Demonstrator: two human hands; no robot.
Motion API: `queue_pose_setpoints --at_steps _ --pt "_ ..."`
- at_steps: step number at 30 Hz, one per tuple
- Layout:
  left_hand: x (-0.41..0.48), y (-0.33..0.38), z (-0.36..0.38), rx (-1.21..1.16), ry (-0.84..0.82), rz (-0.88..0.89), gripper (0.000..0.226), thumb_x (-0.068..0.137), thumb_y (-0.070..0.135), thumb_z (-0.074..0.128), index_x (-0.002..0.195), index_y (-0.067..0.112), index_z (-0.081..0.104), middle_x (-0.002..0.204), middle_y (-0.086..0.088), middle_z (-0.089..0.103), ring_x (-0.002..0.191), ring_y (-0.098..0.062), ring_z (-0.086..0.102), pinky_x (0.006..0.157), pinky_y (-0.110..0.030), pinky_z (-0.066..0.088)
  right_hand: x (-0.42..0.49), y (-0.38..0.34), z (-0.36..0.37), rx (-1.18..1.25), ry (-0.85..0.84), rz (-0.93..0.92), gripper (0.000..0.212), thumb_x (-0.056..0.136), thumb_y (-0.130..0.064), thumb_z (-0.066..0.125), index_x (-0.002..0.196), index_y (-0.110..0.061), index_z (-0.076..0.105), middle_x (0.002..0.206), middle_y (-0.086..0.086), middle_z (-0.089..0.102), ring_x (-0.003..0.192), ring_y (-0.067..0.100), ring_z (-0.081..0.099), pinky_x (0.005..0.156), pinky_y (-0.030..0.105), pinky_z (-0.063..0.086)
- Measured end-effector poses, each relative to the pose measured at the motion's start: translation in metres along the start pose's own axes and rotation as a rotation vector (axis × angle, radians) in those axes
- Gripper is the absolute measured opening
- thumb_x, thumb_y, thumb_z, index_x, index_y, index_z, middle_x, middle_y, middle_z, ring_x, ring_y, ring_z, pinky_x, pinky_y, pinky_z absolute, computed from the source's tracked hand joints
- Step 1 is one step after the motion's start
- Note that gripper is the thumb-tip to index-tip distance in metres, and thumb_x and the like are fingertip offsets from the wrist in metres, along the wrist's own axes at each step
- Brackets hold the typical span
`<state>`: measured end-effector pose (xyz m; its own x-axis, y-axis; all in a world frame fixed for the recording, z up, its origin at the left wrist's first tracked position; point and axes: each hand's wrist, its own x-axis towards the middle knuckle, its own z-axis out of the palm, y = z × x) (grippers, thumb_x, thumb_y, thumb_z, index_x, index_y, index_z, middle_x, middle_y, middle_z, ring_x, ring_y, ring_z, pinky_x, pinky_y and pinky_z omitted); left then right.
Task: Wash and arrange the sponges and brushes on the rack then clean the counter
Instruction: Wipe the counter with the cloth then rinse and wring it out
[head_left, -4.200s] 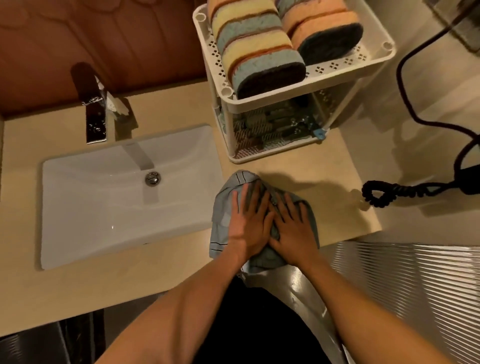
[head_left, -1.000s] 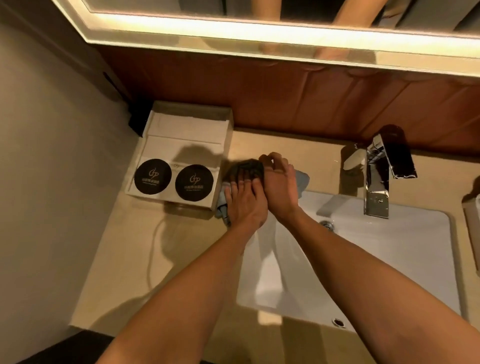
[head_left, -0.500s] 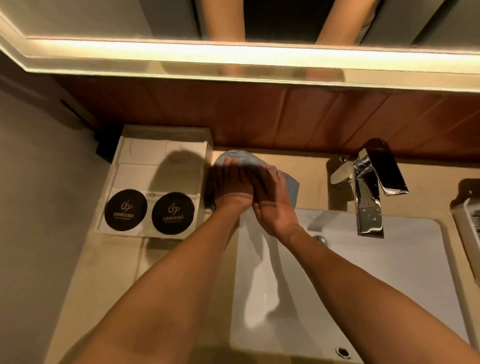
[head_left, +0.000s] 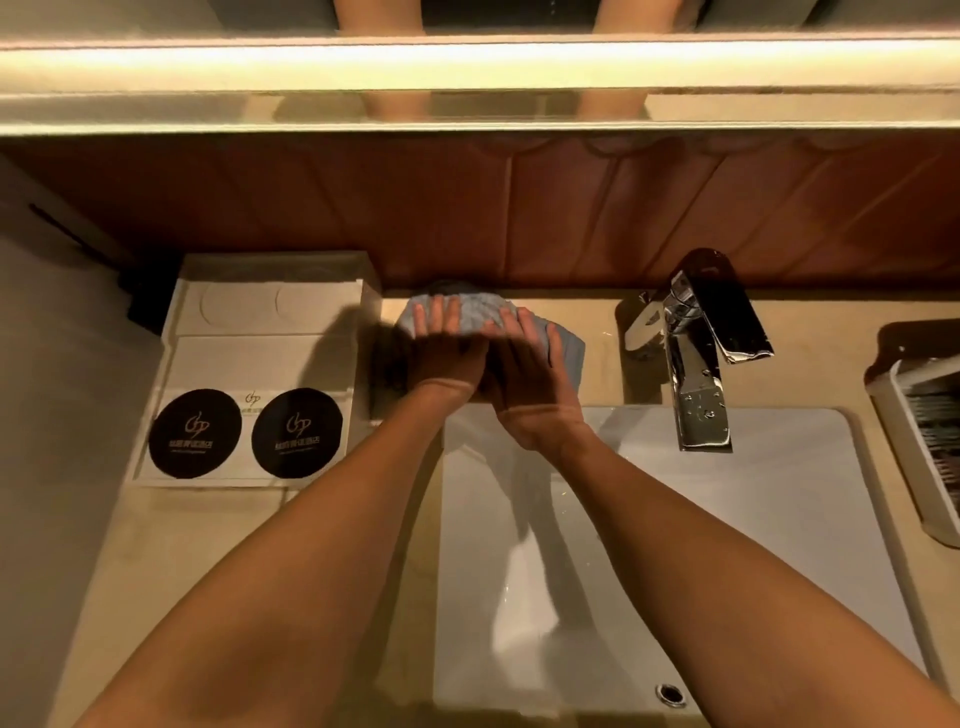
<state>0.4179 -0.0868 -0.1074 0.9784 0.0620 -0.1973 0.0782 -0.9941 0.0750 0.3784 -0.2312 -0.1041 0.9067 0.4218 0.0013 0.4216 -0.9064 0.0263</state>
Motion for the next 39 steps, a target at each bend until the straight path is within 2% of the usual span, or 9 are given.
queue_pose_setpoints --at_steps 10,18,22,25,29,32,35,37,39 --pt "-0.007 0.075 -0.006 -0.434 -0.095 0.081 0.069 0.099 0.049 0.042 0.160 0.026 0.019 0.169 0.005 0.009 0.155 -0.017 0.002 0.122 -0.041 -0.008 -0.051 0.050 -0.010 0.352 0.032 0.207 0.072 0.098 -0.034 0.055 0.159 -0.014 0.022 0.167 0.012 0.015 0.156 0.031 0.003 0.127 0.046 -0.006" --pt "-0.065 0.091 -0.022 -0.549 -0.199 0.248 0.069 0.097 0.030 0.059 0.158 0.024 0.027 0.168 0.000 0.016 0.155 -0.015 0.003 0.123 -0.035 -0.009 -0.101 0.049 -0.018 0.512 -0.080 0.418 0.063 0.102 -0.025 0.048 0.157 -0.023 0.017 0.163 0.004 0.017 0.144 0.026 0.035 0.103 0.042 0.053" --pt "-0.100 0.117 -0.025 -0.718 -0.255 0.222 0.070 0.096 0.038 0.059 0.158 0.032 0.026 0.168 0.008 0.013 0.153 -0.012 -0.003 0.123 -0.039 -0.003 -0.133 0.079 -0.018 0.505 -0.021 0.445 0.043 0.100 -0.028 0.046 0.142 -0.019 0.044 0.132 0.014 0.056 0.119 0.032 0.056 0.103 0.050 0.047" --pt "-0.121 0.148 -0.021 -0.781 -0.264 0.251 0.076 0.093 0.040 0.063 0.158 0.033 0.024 0.168 0.008 0.010 0.150 -0.009 -0.012 0.125 -0.048 0.001 -0.153 0.104 -0.020 0.251 0.010 0.405 0.049 0.100 -0.014 0.047 0.148 -0.011 0.042 0.150 0.015 0.045 0.142 0.032 0.037 0.117 0.044 0.033" --pt "-0.134 0.192 -0.022 -0.993 -0.306 0.121 0.053 0.085 0.040 0.063 0.137 0.041 0.049 0.150 -0.006 0.050 0.147 -0.033 0.033 0.117 -0.058 0.032 -0.162 0.139 -0.025 0.149 -0.010 0.366 0.062 0.097 -0.009 0.052 0.154 -0.005 0.030 0.161 0.017 0.030 0.152 0.032 0.024 0.124 0.046 0.024" --pt "-0.144 0.215 -0.016 -1.143 -0.328 -0.104 0.043 0.080 0.047 0.069 0.120 0.044 0.054 0.125 -0.001 0.067 0.120 -0.023 0.061 0.107 -0.045 0.047 -0.170 0.165 -0.034 0.085 -0.075 0.327 0.065 0.093 -0.014 0.057 0.152 -0.003 0.033 0.159 0.018 0.033 0.150 0.033 0.028 0.123 0.046 0.026" --pt "-0.141 0.243 -0.018 -1.147 -0.447 0.007 0.071 0.092 0.047 0.064 0.154 0.036 0.030 0.154 0.020 0.036 0.140 0.001 0.032 0.118 -0.025 0.026 -0.171 0.186 -0.038 0.099 -0.150 0.379 0.076 0.092 -0.022 0.055 0.156 -0.001 0.020 0.163 0.019 0.022 0.153 0.032 0.018 0.126 0.045 0.017" --pt "-0.136 0.266 -0.020 -1.055 -0.455 0.120 0.078 0.102 0.044 0.051 0.161 0.032 0.002 0.166 0.020 -0.004 0.148 -0.001 -0.002 0.120 -0.026 0.005 -0.170 0.202 -0.040 0.090 -0.200 0.405 0.082 0.094 -0.031 0.052 0.158 -0.002 0.009 0.166 0.018 0.012 0.155 0.031 0.009 0.127 0.045 0.010" --pt "-0.134 0.283 -0.018 -0.948 -0.374 0.061 0.075 0.103 0.051 0.042 0.161 0.032 -0.003 0.168 0.014 -0.010 0.154 -0.012 -0.006 0.123 -0.037 0.006 -0.169 0.211 -0.043 0.080 -0.219 0.379 0.083 0.094 -0.035 0.051 0.159 -0.004 0.008 0.166 0.016 0.009 0.156 0.030 0.004 0.127 0.046 0.007"
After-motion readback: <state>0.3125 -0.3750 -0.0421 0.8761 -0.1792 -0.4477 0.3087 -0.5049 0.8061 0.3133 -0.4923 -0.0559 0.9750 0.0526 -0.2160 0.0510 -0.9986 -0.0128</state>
